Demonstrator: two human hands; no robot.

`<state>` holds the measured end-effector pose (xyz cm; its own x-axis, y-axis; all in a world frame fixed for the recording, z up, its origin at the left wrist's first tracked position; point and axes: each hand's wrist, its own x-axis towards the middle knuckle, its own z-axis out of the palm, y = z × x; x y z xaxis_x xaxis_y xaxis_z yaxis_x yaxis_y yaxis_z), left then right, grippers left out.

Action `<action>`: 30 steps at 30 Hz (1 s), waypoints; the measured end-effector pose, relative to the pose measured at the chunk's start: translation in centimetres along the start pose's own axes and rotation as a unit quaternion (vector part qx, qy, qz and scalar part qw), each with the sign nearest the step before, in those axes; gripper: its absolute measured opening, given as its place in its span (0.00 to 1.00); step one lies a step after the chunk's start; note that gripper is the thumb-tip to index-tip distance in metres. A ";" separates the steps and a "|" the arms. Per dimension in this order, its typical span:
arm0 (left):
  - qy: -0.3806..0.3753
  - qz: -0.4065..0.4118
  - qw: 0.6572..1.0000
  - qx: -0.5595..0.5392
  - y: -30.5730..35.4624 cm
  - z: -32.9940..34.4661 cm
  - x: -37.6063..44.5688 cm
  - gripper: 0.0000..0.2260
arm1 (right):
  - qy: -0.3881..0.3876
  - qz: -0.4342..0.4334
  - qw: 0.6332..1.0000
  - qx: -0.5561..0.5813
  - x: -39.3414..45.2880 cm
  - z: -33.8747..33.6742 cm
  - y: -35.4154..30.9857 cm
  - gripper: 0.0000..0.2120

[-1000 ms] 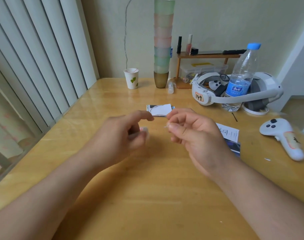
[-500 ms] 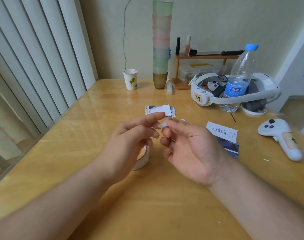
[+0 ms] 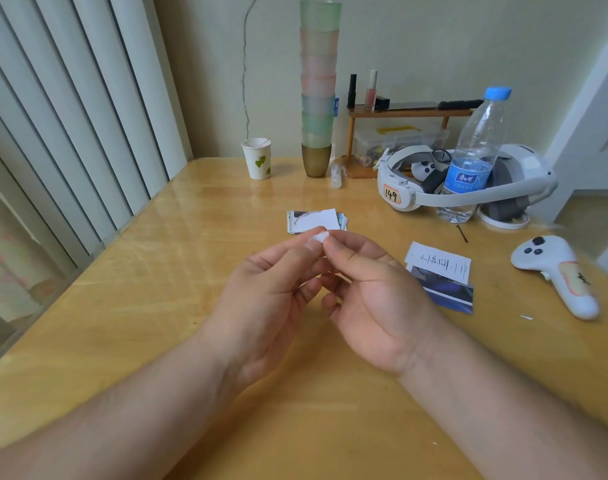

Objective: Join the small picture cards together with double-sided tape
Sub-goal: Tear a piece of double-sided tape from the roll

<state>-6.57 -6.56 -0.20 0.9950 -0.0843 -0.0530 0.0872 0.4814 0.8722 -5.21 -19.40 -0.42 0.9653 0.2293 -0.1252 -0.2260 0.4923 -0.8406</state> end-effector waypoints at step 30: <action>-0.060 -0.077 0.995 -0.024 0.5 -0.7 0.0 0.28 | -0.005 -0.101 0.981 -0.164 0.6 -1.7 -1.1 0.08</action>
<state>-6.50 -5.69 -0.14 0.9573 -0.2616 -0.1229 0.2426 0.4962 0.8336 -4.17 -21.23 -0.41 0.9843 0.1639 0.0652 0.0258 0.2317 -0.9724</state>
